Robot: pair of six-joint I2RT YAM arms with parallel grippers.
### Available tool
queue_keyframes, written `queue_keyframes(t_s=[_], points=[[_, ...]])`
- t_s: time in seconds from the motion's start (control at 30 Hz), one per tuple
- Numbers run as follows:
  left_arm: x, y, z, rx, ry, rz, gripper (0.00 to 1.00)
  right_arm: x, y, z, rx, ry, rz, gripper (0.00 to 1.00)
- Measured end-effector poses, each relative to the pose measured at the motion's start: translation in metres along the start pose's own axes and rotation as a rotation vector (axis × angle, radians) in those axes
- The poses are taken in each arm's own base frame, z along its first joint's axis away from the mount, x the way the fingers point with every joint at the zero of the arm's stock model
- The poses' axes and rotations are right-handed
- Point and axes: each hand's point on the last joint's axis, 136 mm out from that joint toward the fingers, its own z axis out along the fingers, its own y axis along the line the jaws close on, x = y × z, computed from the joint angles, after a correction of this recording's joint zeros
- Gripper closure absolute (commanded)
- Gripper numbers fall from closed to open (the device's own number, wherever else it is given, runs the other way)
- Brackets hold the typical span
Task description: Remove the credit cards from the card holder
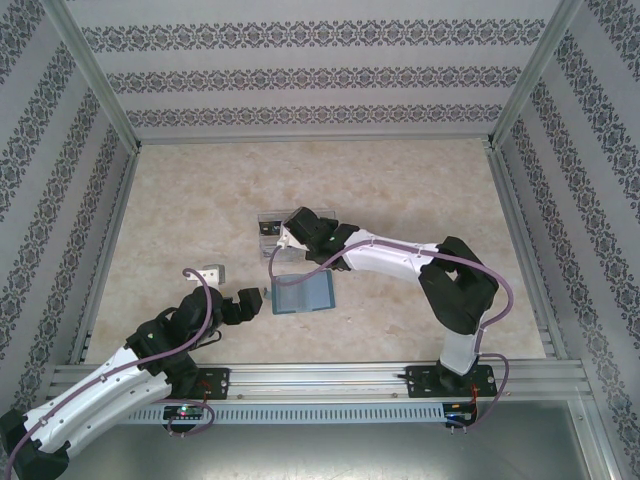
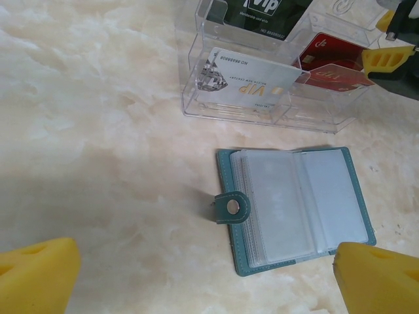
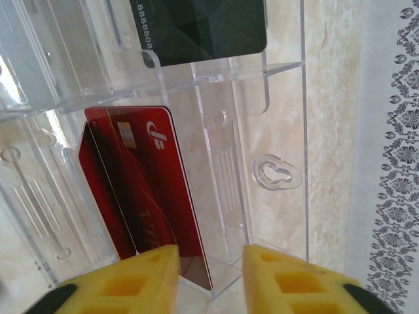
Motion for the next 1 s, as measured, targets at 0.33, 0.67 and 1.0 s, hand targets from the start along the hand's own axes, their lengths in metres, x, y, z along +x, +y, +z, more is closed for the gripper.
queue_keyframes(t_s=[0.33, 0.67, 1.0], points=[[-0.001, 0.0, 0.0, 0.001, -0.005, 0.0, 0.0, -0.005, -0.002, -0.013, -0.007, -0.044, 0.025, 0.43], [-0.001, 0.0, -0.002, 0.005, -0.009, 0.0, 0.0, -0.004, 0.012, -0.009, -0.034, -0.035, 0.002, 0.39], [0.001, 0.003, -0.002, -0.006, -0.003, 0.004, 0.0, 0.012, 0.004, 0.012, 0.007, 0.042, 0.048, 0.42]])
